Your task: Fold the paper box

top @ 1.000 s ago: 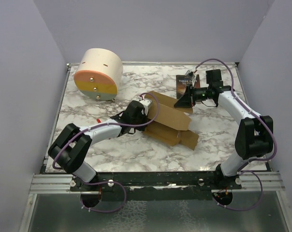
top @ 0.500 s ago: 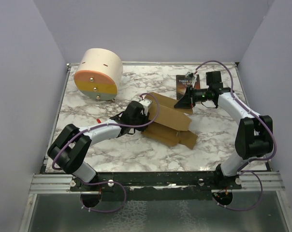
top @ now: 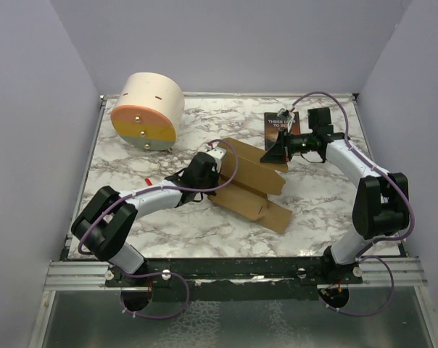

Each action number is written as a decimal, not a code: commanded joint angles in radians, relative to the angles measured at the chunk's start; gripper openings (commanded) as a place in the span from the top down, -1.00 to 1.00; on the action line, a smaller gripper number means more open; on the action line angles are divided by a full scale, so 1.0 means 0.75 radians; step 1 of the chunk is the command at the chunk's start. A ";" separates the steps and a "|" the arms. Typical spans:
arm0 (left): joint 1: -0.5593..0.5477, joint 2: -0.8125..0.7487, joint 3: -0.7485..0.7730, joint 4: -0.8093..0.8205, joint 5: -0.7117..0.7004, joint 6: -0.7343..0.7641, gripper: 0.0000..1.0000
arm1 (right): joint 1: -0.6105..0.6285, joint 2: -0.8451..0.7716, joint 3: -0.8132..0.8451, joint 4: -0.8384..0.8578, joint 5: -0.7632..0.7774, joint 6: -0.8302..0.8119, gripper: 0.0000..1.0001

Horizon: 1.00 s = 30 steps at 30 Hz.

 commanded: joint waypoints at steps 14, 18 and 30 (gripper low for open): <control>-0.018 -0.030 0.009 -0.070 -0.036 0.056 0.46 | 0.004 0.000 -0.012 0.042 0.024 0.012 0.98; -0.029 -0.007 0.012 -0.079 -0.050 0.047 0.45 | 0.004 0.000 -0.012 0.042 0.022 0.011 0.98; -0.054 0.051 0.032 -0.112 -0.191 0.025 0.51 | 0.004 -0.001 -0.012 0.041 0.015 0.009 0.98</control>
